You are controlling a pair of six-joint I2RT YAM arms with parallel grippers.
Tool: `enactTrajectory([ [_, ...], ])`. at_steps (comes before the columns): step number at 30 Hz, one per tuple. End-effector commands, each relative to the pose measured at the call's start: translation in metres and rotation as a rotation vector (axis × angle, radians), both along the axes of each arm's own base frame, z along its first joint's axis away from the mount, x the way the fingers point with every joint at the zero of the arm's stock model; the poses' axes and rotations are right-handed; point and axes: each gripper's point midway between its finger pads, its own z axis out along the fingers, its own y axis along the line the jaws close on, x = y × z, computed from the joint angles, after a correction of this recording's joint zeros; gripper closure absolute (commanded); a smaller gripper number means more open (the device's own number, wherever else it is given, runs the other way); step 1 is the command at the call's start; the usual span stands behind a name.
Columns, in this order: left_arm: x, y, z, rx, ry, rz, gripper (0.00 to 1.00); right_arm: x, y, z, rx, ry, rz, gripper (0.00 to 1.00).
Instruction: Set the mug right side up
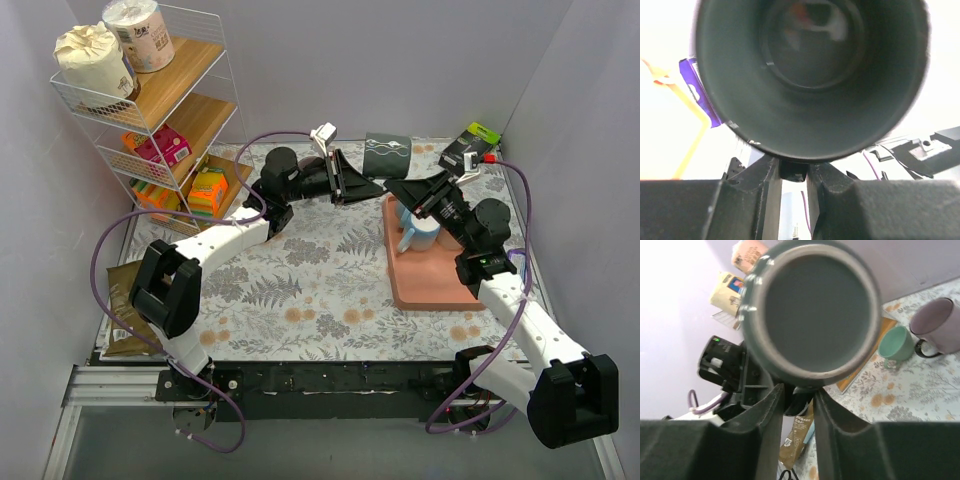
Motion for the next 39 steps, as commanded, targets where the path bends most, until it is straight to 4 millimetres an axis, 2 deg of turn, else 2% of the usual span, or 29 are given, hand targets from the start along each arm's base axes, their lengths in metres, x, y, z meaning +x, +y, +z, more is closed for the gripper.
enactTrajectory([
  [1, 0.017, 0.013, 0.035, 0.037, -0.077, 0.167, 1.00, -0.010, 0.007, 0.014, -0.074, -0.098, 0.031, 0.57],
  [2, 0.023, 0.014, 0.037, 0.050, -0.088, 0.198, 1.00, -0.010, 0.006, 0.011, -0.081, -0.086, 0.027, 0.52],
  [3, 0.027, 0.015, 0.033, 0.071, -0.086, 0.214, 1.00, -0.008, 0.006, 0.005, -0.089, -0.066, 0.021, 0.42],
  [5, 0.039, 0.019, 0.025, 0.129, -0.096, 0.264, 1.00, -0.004, 0.006, -0.001, -0.107, -0.036, 0.015, 0.35],
  [6, 0.044, 0.022, 0.021, 0.148, -0.092, 0.281, 1.00, -0.002, 0.006, -0.012, -0.128, 0.012, 0.015, 0.31],
  [9, 0.059, 0.029, 0.010, 0.215, -0.120, 0.342, 1.00, 0.004, 0.007, -0.030, -0.186, 0.089, 0.012, 0.24],
  [11, 0.067, 0.033, -0.007, 0.301, -0.142, 0.377, 1.00, 0.009, 0.005, -0.042, -0.228, 0.139, -0.001, 0.20],
  [12, 0.077, 0.036, -0.003, 0.315, -0.173, 0.424, 1.00, 0.012, 0.001, -0.049, -0.267, 0.179, -0.029, 0.19],
  [13, 0.082, 0.039, -0.023, 0.389, -0.146, 0.433, 1.00, 0.014, -0.002, -0.055, -0.289, 0.202, -0.045, 0.19],
  [15, 0.094, 0.042, -0.038, 0.474, -0.190, 0.463, 1.00, 0.016, -0.011, -0.067, -0.336, 0.259, -0.088, 0.18],
  [17, 0.112, 0.046, -0.055, 0.565, -0.195, 0.505, 1.00, 0.017, -0.017, -0.065, -0.374, 0.253, -0.122, 0.18],
  [18, 0.117, 0.047, -0.061, 0.602, -0.224, 0.512, 1.00, 0.016, -0.024, -0.075, -0.405, 0.301, -0.150, 0.18],
  [19, 0.124, 0.050, -0.063, 0.635, -0.233, 0.538, 1.00, 0.016, -0.027, -0.074, -0.425, 0.298, -0.164, 0.18],
  [20, 0.131, 0.049, -0.079, 0.672, -0.224, 0.536, 1.00, 0.015, -0.030, -0.074, -0.437, 0.298, -0.173, 0.18],
  [22, 0.139, 0.052, -0.094, 0.736, -0.239, 0.546, 1.00, 0.013, -0.036, -0.079, -0.468, 0.326, -0.200, 0.18],
  [23, 0.147, 0.054, -0.090, 0.752, -0.253, 0.574, 1.00, 0.013, -0.039, -0.077, -0.484, 0.318, -0.210, 0.18],
  [25, 0.156, 0.057, -0.114, 0.839, -0.249, 0.571, 1.00, 0.010, -0.046, -0.083, -0.520, 0.345, -0.233, 0.18],
  [26, 0.163, 0.058, -0.112, 0.856, -0.261, 0.588, 1.00, 0.010, -0.048, -0.082, -0.537, 0.342, -0.240, 0.18],
  [27, 0.167, 0.056, -0.126, 0.886, -0.259, 0.577, 1.00, 0.009, -0.053, -0.086, -0.559, 0.364, -0.255, 0.18],
  [31, 0.175, 0.057, -0.150, 0.971, -0.293, 0.565, 1.00, 0.006, -0.060, -0.091, -0.595, 0.384, -0.278, 0.18],
  [33, 0.182, 0.059, -0.154, 1.008, -0.314, 0.583, 1.00, 0.005, -0.061, -0.094, -0.599, 0.391, -0.283, 0.18],
  [34, 0.183, 0.058, -0.166, 1.030, -0.309, 0.571, 1.00, 0.004, -0.062, -0.094, -0.599, 0.391, -0.284, 0.18],
  [39, 0.188, 0.052, -0.178, 1.097, -0.365, 0.556, 1.00, 0.001, -0.063, -0.100, -0.602, 0.408, -0.285, 0.18],
])
